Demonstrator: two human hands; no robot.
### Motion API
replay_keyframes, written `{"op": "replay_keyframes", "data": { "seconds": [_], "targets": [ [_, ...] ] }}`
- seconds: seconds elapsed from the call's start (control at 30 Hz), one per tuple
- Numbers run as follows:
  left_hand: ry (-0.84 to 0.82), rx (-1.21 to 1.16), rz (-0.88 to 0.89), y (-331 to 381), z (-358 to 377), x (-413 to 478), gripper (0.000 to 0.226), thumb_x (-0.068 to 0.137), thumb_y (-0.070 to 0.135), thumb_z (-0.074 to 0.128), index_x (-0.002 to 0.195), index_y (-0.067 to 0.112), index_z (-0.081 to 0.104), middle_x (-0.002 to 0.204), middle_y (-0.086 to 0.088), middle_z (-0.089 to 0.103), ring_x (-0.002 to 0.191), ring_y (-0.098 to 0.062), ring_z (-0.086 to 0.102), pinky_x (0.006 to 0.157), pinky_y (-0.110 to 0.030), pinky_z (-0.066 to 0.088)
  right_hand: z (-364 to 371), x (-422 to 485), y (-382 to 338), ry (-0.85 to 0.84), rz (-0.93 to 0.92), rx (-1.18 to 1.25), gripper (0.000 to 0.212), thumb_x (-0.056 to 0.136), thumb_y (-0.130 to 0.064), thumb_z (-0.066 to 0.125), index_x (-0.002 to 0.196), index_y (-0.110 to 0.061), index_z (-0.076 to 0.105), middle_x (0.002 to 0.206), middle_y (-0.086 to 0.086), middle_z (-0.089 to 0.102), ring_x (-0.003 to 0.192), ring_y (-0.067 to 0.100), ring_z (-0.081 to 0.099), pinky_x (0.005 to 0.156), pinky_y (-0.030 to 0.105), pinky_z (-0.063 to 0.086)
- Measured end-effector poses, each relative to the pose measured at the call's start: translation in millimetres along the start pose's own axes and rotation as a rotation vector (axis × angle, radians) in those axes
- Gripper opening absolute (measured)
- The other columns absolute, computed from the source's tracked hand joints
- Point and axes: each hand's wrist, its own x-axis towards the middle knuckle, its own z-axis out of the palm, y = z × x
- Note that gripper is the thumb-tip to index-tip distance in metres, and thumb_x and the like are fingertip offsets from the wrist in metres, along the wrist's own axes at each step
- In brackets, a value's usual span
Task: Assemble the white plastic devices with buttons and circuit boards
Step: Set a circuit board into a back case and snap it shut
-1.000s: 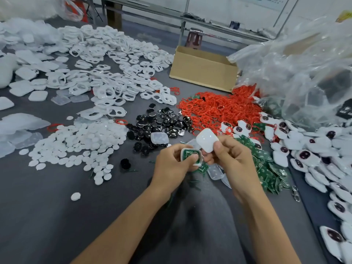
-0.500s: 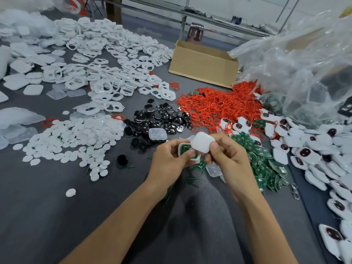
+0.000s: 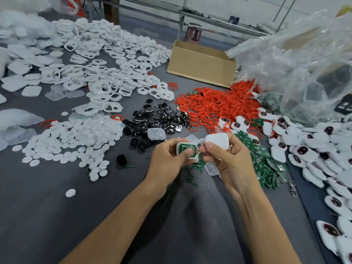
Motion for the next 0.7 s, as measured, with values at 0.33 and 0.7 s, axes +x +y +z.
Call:
{"op": "replay_keyframes", "data": {
  "seconds": [0.33,0.7],
  "targets": [
    [0.03,-0.077,-0.125,17.0,3.9,-7.0,0.023,0.086,-0.005,0.065,0.108,-0.001,0.065,0.099,-0.014,0.071,0.078,-0.013,0.07,0.065,-0.02,0.057,-2.3,0.2,2.5,-0.019,-0.065,-0.16,0.032,0.087,0.006,0.056,0.112,-0.011,0.049,0.068,0.002,0.067,0.057,0.01,0.058,0.059,0.019,0.05],
    [0.009,-0.093,-0.175,22.2,3.4,-10.4,0.031,0.081,-0.008,0.069,0.11,0.002,0.065,0.103,-0.016,0.071,0.091,-0.023,0.07,0.076,-0.028,0.06,-9.4,3.5,4.8,0.058,-0.259,-0.555,0.014,0.092,-0.003,0.057,0.092,-0.017,0.06,0.058,-0.013,0.058,0.055,0.0,0.047,0.057,0.016,0.038]
  ]
}}
